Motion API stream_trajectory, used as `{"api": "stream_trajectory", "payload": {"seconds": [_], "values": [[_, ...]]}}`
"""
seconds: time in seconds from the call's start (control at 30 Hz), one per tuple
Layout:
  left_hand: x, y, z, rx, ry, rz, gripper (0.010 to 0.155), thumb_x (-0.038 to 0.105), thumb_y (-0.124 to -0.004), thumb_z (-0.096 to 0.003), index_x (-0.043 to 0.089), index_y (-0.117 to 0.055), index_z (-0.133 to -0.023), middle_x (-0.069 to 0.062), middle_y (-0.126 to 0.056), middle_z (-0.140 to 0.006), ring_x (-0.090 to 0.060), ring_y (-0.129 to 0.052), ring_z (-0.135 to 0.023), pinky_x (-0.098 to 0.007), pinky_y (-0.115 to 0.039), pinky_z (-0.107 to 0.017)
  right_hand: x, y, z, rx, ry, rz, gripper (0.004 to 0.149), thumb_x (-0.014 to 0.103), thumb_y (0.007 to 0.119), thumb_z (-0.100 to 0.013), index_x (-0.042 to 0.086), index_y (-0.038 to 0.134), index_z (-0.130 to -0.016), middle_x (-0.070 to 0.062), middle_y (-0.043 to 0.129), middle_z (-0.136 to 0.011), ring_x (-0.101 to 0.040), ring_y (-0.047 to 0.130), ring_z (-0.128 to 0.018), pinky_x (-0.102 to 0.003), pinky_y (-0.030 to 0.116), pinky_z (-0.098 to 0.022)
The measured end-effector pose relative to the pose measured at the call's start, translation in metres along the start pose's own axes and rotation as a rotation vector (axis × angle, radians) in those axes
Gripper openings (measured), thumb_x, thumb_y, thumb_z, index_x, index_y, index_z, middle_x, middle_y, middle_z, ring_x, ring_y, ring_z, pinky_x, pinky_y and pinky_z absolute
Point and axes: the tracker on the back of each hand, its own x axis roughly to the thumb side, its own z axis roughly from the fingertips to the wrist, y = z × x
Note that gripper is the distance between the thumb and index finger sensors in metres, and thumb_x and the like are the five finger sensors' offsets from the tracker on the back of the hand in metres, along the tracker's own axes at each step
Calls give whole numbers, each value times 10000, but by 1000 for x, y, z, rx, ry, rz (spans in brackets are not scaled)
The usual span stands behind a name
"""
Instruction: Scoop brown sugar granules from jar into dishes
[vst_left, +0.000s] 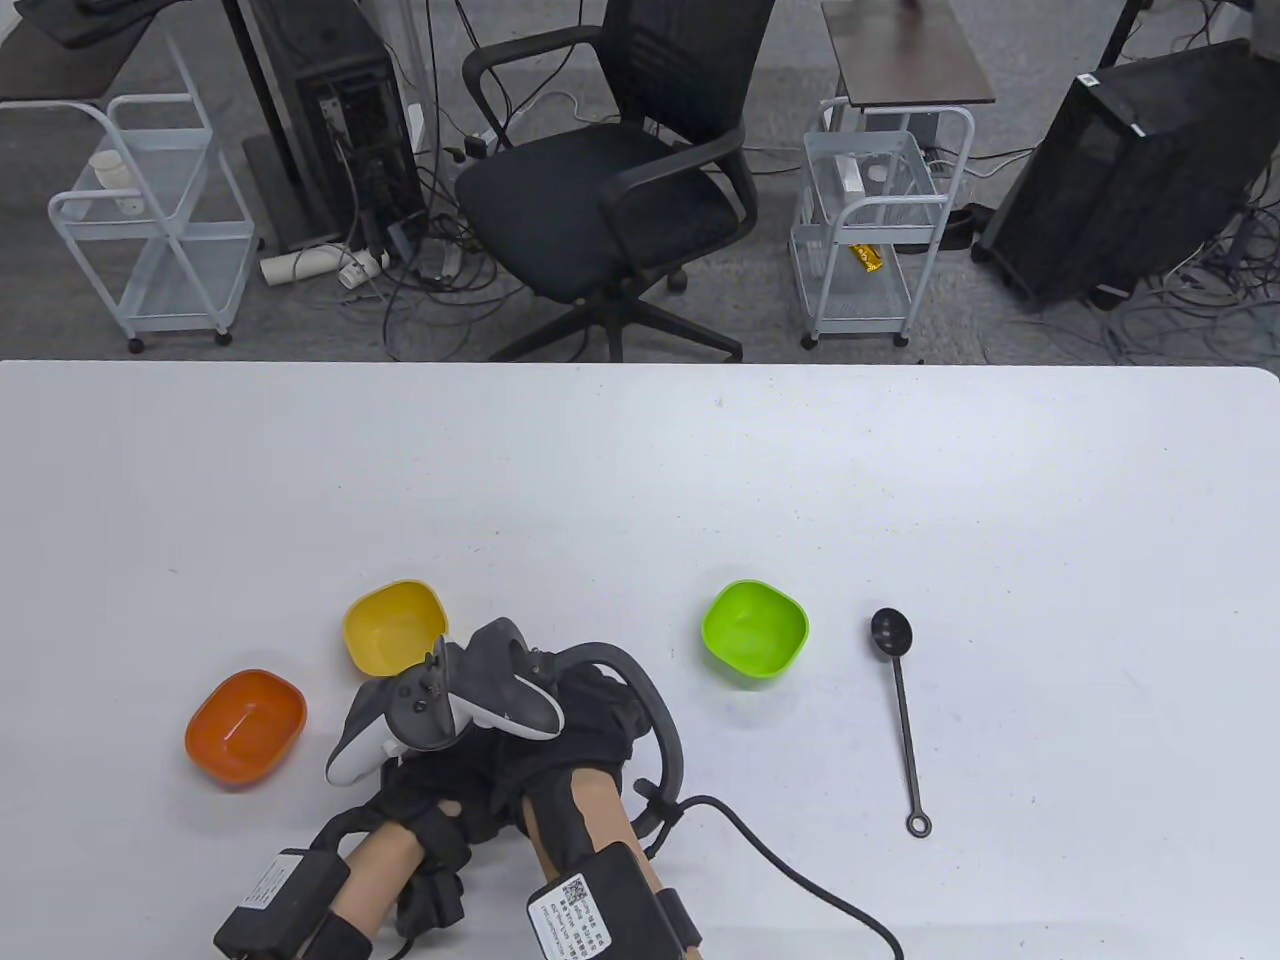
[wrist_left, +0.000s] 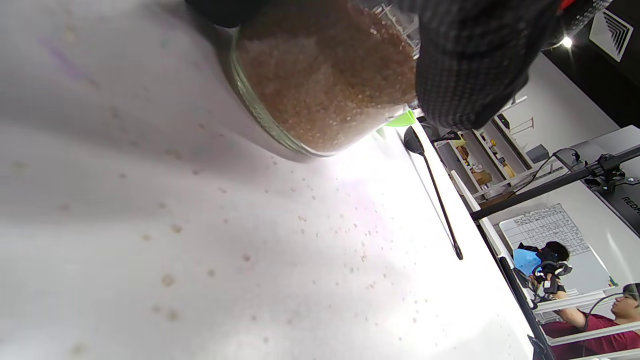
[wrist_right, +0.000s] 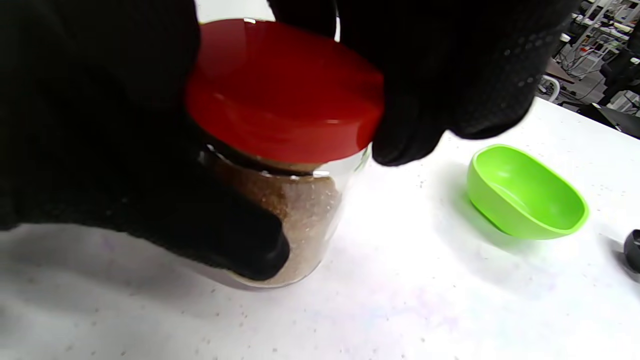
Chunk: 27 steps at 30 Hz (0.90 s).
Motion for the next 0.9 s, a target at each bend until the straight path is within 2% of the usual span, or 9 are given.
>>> {"api": "stream_trajectory", "payload": {"seconds": [0.23, 0.4, 0.5, 0.53, 0.6, 0.67, 0.73, 0.8, 0.9], "values": [[0, 0, 0, -1, 2, -6, 1133, 647, -964, -493, 234, -176, -1196, -45, -364, -1295, -321, -494, -1267, -485, -527, -913, -3, 2, 2, -7, -156, 44, 836, 456, 867, -458, 233, 430, -1134, -134, 560, -1207, -498, 821, -956, -657, 717, -720], [0, -1, 0, -2, 3, 0, 1133, 647, -965, -491, 233, -179, -1195, -44, -363, -1295, -328, -493, -1266, -481, -524, -913, -4, 5, 1, -2, -181, 34, 819, 420, 883, -455, 291, 419, -1118, -68, 497, -1219, -489, 737, -1016, -658, 661, -742], [0, -1, 1, -2, 3, 1, 1133, 646, -964, -493, 231, -177, -1195, -50, -362, -1296, -337, -497, -1263, -477, -528, -912, -8, 4, 1, -19, -157, 17, 794, 533, 803, -478, 299, 402, -1122, -102, 502, -1228, -489, 774, -994, -654, 691, -724], [0, -1, 1, -2, 3, 2, 1135, 647, -963, -492, 230, -176, -1196, -51, -363, -1297, -339, -499, -1262, -475, -529, -912, -11, 3, 1, -18, -135, -54, 848, 620, 757, -470, 293, 348, -1138, -157, 499, -1233, -516, 792, -974, -663, 705, -710], [1, -1, 1, -4, 3, 5, 1133, 646, -962, -494, 232, -174, -1195, -52, -361, -1297, -342, -495, -1263, -472, -529, -912, -9, 0, 1, -57, -27, -112, 973, 693, 714, -446, 168, 315, -1161, -242, 559, -1201, -514, 879, -891, -660, 757, -663], [1, -1, 1, -3, 3, 4, 1136, 644, -963, -494, 230, -171, -1195, -56, -359, -1297, -334, -494, -1264, -473, -530, -910, -5, -2, -1, -70, 48, 28, 955, 705, 702, -444, 141, 401, -1154, -237, 681, -1142, -434, 981, -794, -608, 834, -614], [1, -1, 1, -4, 2, 4, 1134, 644, -960, -496, 228, -170, -1194, -56, -358, -1297, -338, -491, -1263, -472, -531, -910, 0, -1, -4, -16, 92, 90, 886, 709, 697, -444, 158, 542, -1121, -192, 788, -1082, -361, 1039, -728, -557, 882, -584], [1, -1, 1, -5, 2, 4, 1134, 644, -960, -496, 228, -169, -1194, -59, -356, -1298, -336, -488, -1265, -473, -527, -911, 2, -1, -4, -17, 74, 46, 881, 675, 724, -456, 114, 549, -1112, -183, 832, -1041, -316, 1060, -691, -527, 903, -565], [1, -1, 1, -6, 3, 4, 1136, 645, -960, -495, 227, -168, -1194, -58, -356, -1298, -337, -488, -1265, -473, -528, -911, 3, 1, -5, -5, 34, 30, 863, 618, 773, -465, 100, 541, -1116, -229, 803, -1057, -361, 1036, -714, -559, 873, -589]]}}
